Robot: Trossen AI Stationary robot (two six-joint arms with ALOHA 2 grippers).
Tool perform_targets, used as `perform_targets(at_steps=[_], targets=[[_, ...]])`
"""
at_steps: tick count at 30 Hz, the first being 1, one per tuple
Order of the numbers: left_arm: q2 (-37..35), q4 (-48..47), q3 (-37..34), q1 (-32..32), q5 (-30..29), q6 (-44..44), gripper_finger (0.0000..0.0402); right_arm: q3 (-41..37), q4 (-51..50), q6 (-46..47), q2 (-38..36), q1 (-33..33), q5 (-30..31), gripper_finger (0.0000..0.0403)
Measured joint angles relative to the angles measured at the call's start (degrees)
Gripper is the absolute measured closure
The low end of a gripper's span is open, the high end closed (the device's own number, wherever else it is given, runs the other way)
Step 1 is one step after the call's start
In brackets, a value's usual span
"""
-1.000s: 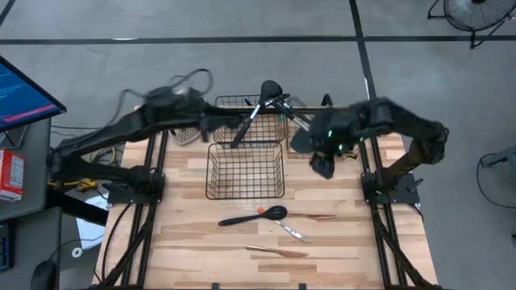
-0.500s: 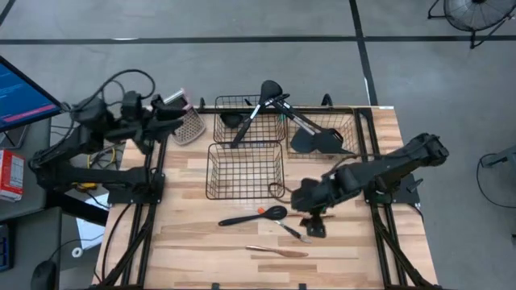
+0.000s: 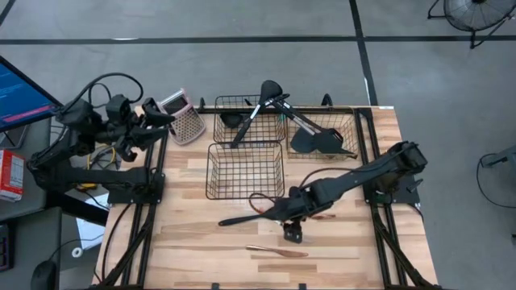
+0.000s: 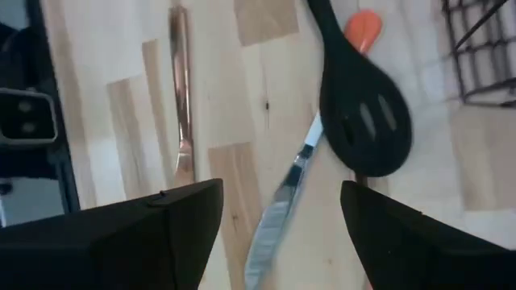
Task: Pick & Place Kitchen Items
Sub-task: Put the slotted serving spoon into the top left wire basket
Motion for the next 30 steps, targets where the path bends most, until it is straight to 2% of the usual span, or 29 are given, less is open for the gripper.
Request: perform_targets(at_steps=[5, 9, 13, 16, 20, 25, 30], targets=[[0.02, -0.02, 0.0, 0.0, 0.11, 0.0, 0.0202, 0.0, -0.36, 6.29, 4.15, -1.66, -0.63, 0.0133], [0.02, -0.04, 0.0, 0.02, 0.27, 0.46, 0.0203, 0.0, 0.03, 5.52, 5.26, -2.94, -0.02, 0.0102], [0.02, -0.05, 0.0, 0.02, 0.29, 0.56, 0.0201, 0.03, -0.53, 4.69, 5.21, -3.51, 4.74, 0.0073], [0.02, -0.95, 0.0, 0.04, 0.27, 0.74, 0.0203, 0.02, 0.09, 1.5, 4.52, -3.81, 5.95, 0.006], [0.34, -11.08, 0.0, 0.04, -0.73, 3.5, 0.0209, 1.8, 0.3, -2.83, 2.11, -2.88, 5.46, 0.0064], [4.54, -26.42, -0.08, -0.4, -1.02, 3.6, 0.0221, 5.2, -3.53, -2.79, -4.8, -2.04, 5.93, 0.0084], [10.1, -29.95, -4.68, -5.9, -0.48, 3.9, 0.0226, 6.16, -6.9, 0.14, -13.3, -2.55, 8.54, 0.0087]])
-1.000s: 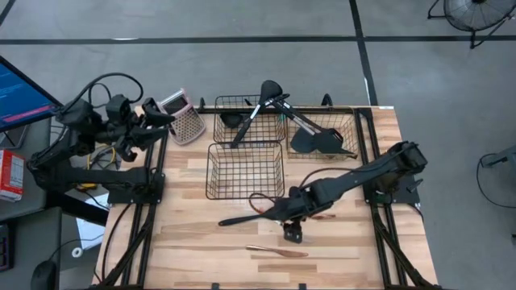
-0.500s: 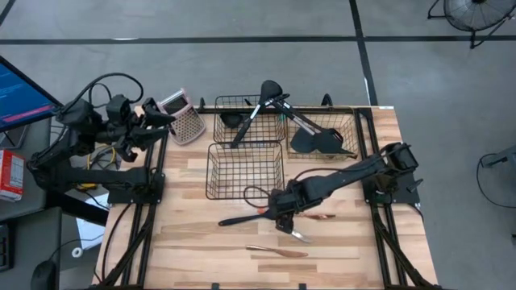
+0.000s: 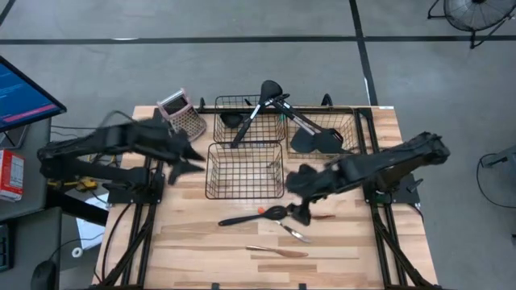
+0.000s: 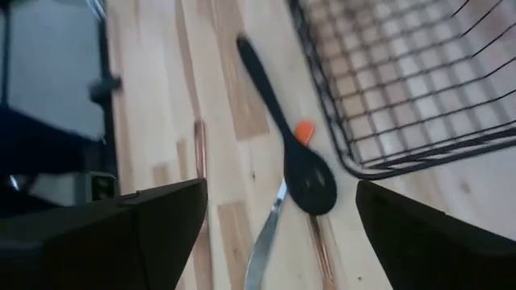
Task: Pick & Place Kitchen Items
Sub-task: Put the slotted serving spoon into the top left wire basket
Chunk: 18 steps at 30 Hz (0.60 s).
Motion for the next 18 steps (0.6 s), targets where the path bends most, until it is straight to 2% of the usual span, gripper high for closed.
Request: perform_targets(at_steps=[7, 12, 18], targets=[[7.6, 2.41, -8.38, -11.44, 0.07, 2.25, 0.021, 0.0, -1.54, 0.02, -10.95, 0.02, 6.41, 0.0086], [12.19, 8.27, -12.21, -20.01, -1.47, -4.74, 0.0195, 0.0, -4.58, -1.97, -16.38, 0.45, 7.95, 0.0086], [17.87, 12.58, -13.18, -30.58, -9.55, -14.45, 0.0195, 0.02, -10.66, -5.29, -19.86, 0.44, 8.11, 0.0085]])
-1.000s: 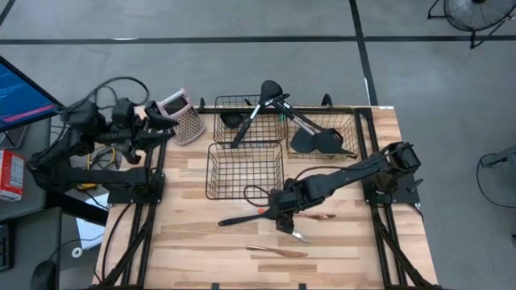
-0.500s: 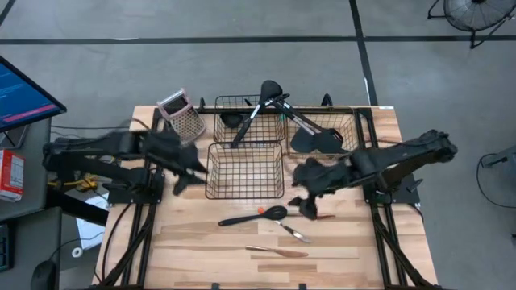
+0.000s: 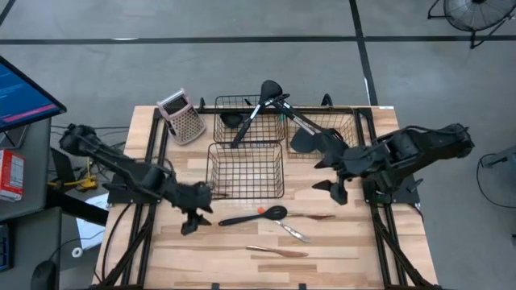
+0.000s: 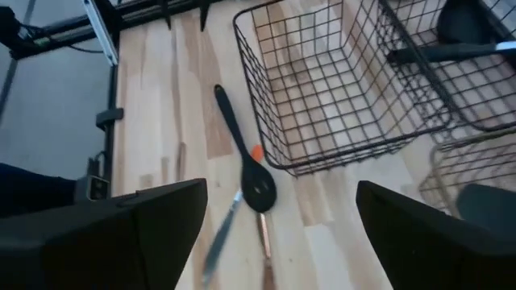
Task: Pick & Place Kitchen Items
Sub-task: Put the slotted serving spoon into the top left wire basket
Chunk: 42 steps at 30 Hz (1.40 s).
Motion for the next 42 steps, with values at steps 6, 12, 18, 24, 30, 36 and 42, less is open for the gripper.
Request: perform_targets(at_steps=[6, 12, 18, 24, 30, 36, 42], targets=[[5.88, 2.87, 0.02, -7.11, -10.97, -2.28, 0.0196, -0.04, -3.38, -3.64, -1.47, 0.0, 0.9, 0.0085], [14.35, 6.53, 0.02, -9.43, -17.54, -0.86, 0.0169, -0.02, -3.99, -4.12, -1.87, 0.02, 0.88, 0.0085], [21.63, 12.96, 0.04, -8.24, -21.4, -0.76, 0.0132, -0.02, -4.4, -5.54, -2.64, 1.02, 0.7, 0.0085], [26.08, 15.98, -0.01, -8.03, -18.99, -1.42, 0.0119, -0.02, -4.6, -5.09, -3.45, 2.72, 0.8, 0.0085], [24.66, 14.1, -0.07, -8.82, -18.07, -8.96, 0.0128, -0.02, -5.08, -5.09, -3.65, 2.99, 0.9, 0.0085], [19.6, 10.29, -0.04, -8.47, -27.5, -14.39, 0.0132, -0.02, -5.94, -3.94, -3.21, 2.99, 1.63, 0.0085], [17.37, 10.47, -0.05, -11.55, -26.73, -14.51, 0.0132, -0.04, -6.41, -3.37, -2.83, 2.99, 2.63, 0.0085]])
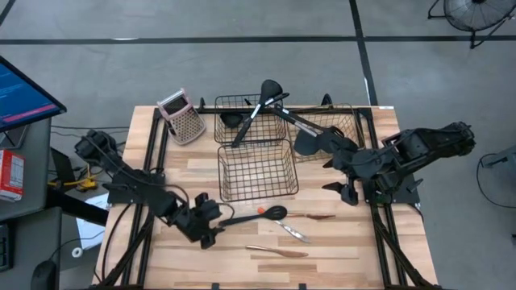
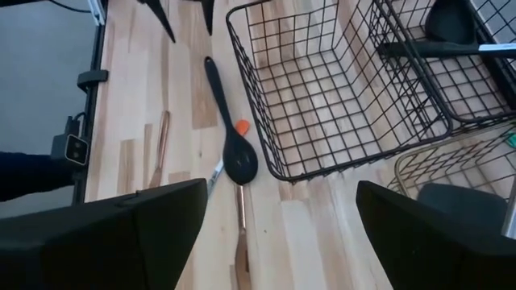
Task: Pick & Place Kitchen Items
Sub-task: Put the slotted serving spoon into the top left wire basket
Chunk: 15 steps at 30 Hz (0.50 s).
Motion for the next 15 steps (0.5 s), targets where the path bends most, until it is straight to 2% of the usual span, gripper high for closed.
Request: perform_targets(at_steps=[5, 15], targets=[[2.43, 2.64, -1.72, -2.35, -2.05, -0.01, 0.0132, 0.0, 0.2, 1.48, -0.04, 0.0, -0.02, 0.0085], [9.55, 12.27, -6.22, -2.5, -6.45, 0.01, 0.0132, 0.0, 0.22, 1.47, -0.09, 0.0, -0.01, 0.0085]])
